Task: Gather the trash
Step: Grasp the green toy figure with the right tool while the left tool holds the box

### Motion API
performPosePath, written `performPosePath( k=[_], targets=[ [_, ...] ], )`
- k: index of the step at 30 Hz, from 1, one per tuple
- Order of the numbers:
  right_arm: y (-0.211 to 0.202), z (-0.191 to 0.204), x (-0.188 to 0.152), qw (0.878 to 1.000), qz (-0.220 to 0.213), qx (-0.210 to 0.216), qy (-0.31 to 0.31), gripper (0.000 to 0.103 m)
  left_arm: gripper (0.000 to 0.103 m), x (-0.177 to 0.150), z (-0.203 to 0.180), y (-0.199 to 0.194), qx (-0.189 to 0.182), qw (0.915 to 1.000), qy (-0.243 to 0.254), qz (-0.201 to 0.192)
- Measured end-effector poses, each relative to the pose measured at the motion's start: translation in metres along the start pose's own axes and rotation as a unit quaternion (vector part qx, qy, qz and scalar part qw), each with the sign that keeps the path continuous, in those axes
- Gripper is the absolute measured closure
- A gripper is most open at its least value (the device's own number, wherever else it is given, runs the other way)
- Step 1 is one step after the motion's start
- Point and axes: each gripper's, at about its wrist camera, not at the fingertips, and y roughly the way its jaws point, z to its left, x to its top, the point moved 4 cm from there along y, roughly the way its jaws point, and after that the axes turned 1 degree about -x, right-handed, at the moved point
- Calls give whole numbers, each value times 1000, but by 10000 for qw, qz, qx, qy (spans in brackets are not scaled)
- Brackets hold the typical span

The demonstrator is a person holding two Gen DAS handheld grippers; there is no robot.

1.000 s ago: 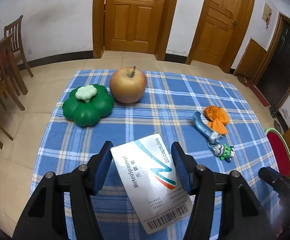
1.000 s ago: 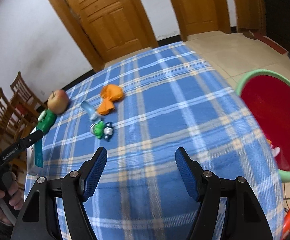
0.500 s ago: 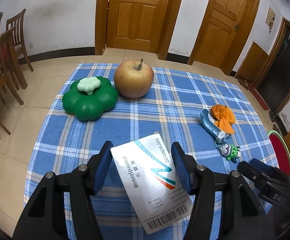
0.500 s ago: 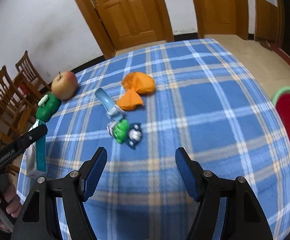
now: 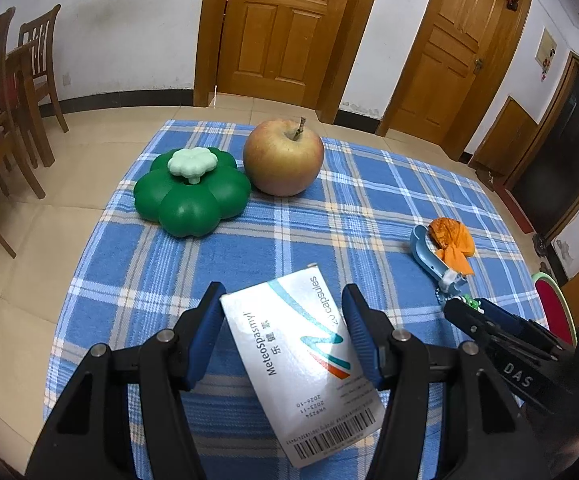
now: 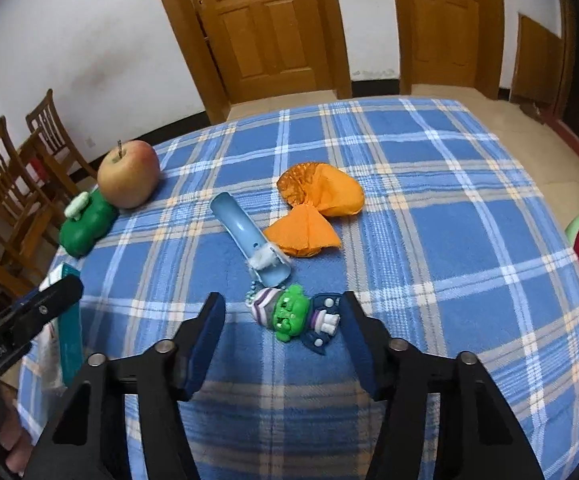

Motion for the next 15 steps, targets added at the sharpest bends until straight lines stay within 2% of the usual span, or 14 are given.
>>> performPosePath(
  k=[1, 8, 15],
  targets=[
    [0, -1, -1, 9999, -16, -100, -56, 57, 43, 0, 0, 0, 2, 10000, -6, 2],
    [-6, -15, -4, 9996, 40, 182, 212, 58, 43, -2, -5, -3, -33, 10000, 88, -14],
    [-34, -36, -17, 9979, -79, 337, 544, 58, 43, -7, -25, -10, -138, 9997, 222, -13]
  ],
)
